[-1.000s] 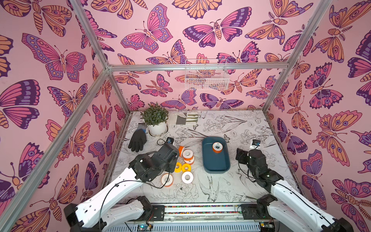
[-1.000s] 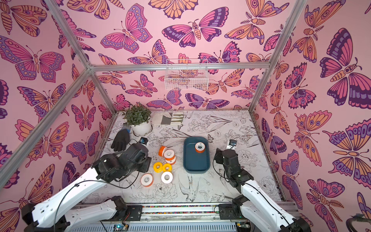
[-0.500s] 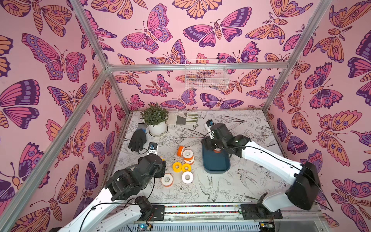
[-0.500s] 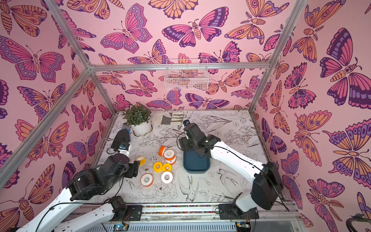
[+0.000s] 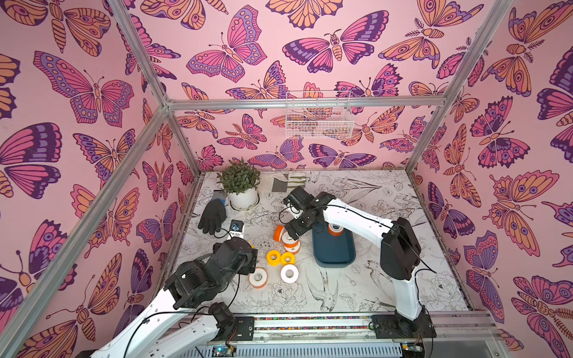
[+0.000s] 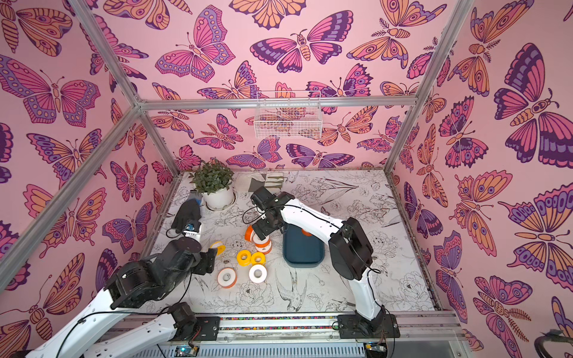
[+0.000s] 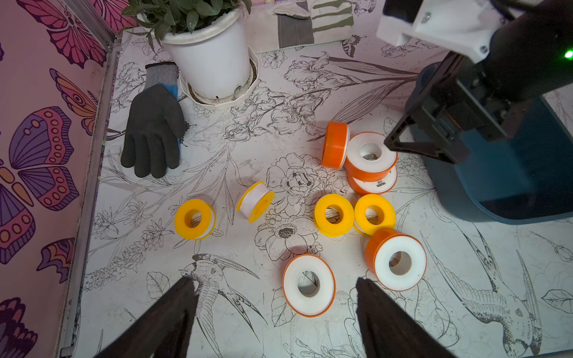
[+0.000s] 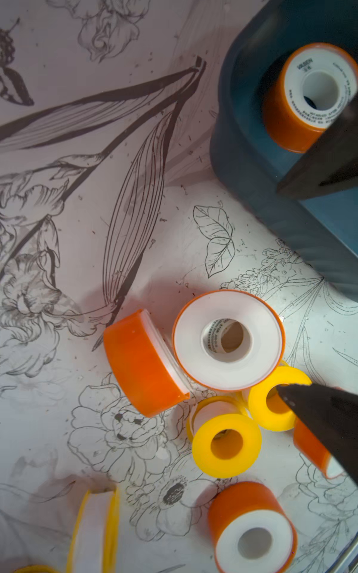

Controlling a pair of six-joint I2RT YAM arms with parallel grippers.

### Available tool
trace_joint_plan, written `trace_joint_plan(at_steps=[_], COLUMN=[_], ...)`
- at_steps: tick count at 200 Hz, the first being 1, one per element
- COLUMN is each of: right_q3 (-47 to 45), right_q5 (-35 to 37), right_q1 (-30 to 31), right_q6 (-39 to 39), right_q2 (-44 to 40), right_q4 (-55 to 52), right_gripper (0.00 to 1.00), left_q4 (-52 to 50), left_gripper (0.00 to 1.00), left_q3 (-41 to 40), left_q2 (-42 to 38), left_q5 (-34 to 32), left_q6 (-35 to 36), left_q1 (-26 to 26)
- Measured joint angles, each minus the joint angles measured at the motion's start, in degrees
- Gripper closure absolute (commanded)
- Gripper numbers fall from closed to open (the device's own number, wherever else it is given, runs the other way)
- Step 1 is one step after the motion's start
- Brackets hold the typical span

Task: Put the sealing tape into the storage box
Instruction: Pick up the sealing tape at the center of the board.

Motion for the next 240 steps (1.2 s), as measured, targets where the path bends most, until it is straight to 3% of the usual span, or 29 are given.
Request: trace_joint_plan(at_steps=[169, 240], right_q3=[11.67, 14.38], right_q5=[-1.81, -1.6], right_q1=[2.69, 2.93], right_q6=[-3.89, -4.87], right_q2=[11.61, 14.67], right_q4=[-7.34, -8.74], right_gripper=[0.0, 0.09], left_q4=[0.04, 0.31], left_gripper=[0.08, 0.08], left_q3=[-0.35, -0.63], left_q2=[0.48, 1.53], left_q5=[0.63, 1.68], left_q6=[-0.07, -0.02], left_q1=[0.61, 1.07])
